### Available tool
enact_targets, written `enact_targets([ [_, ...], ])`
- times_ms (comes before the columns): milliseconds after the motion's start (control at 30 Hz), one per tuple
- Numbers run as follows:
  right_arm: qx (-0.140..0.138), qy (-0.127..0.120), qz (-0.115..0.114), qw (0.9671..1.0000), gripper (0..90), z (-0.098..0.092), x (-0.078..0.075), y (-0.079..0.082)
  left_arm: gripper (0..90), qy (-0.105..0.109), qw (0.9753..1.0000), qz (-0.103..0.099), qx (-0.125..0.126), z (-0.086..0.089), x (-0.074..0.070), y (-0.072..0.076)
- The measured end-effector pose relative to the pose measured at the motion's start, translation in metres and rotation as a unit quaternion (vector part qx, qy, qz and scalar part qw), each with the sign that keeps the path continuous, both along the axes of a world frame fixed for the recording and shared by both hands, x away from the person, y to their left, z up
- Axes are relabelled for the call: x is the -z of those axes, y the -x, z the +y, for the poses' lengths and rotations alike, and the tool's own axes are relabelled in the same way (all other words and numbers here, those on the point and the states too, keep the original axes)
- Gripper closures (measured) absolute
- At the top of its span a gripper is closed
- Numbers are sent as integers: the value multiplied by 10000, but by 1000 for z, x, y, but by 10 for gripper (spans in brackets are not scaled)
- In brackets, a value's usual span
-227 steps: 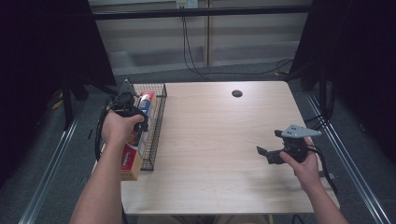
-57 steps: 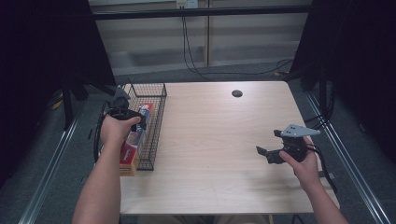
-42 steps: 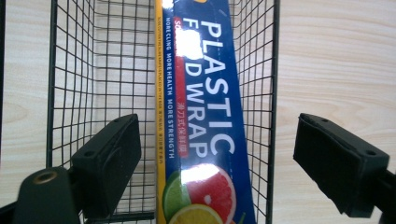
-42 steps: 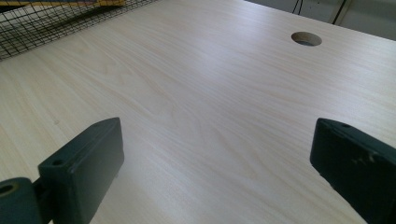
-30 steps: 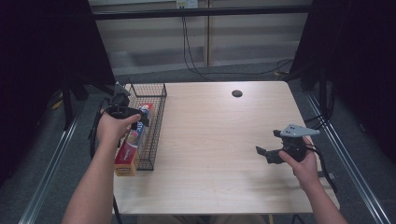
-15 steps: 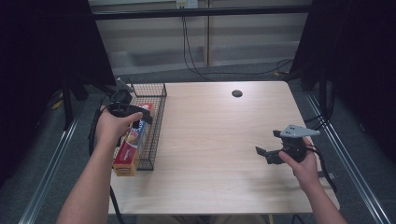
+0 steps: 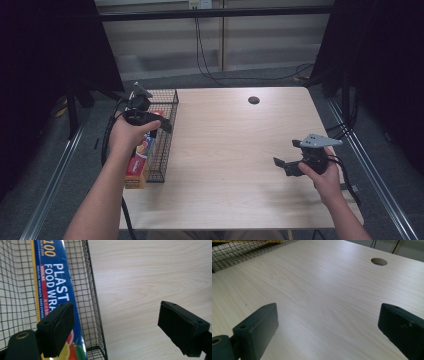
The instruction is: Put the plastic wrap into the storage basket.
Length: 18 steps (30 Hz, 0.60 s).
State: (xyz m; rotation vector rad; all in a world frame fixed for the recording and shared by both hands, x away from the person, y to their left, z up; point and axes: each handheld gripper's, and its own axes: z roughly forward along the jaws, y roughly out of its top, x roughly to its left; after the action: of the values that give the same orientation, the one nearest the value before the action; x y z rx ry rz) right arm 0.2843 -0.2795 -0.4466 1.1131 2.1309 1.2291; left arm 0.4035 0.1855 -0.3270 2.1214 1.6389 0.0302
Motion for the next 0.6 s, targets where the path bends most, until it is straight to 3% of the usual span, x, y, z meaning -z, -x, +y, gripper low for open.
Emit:
enact_targets([
  [600, -23, 7, 28, 10000, 28, 0, 0, 0, 140, 96, 9991, -11, 420, -24, -1, 4],
])
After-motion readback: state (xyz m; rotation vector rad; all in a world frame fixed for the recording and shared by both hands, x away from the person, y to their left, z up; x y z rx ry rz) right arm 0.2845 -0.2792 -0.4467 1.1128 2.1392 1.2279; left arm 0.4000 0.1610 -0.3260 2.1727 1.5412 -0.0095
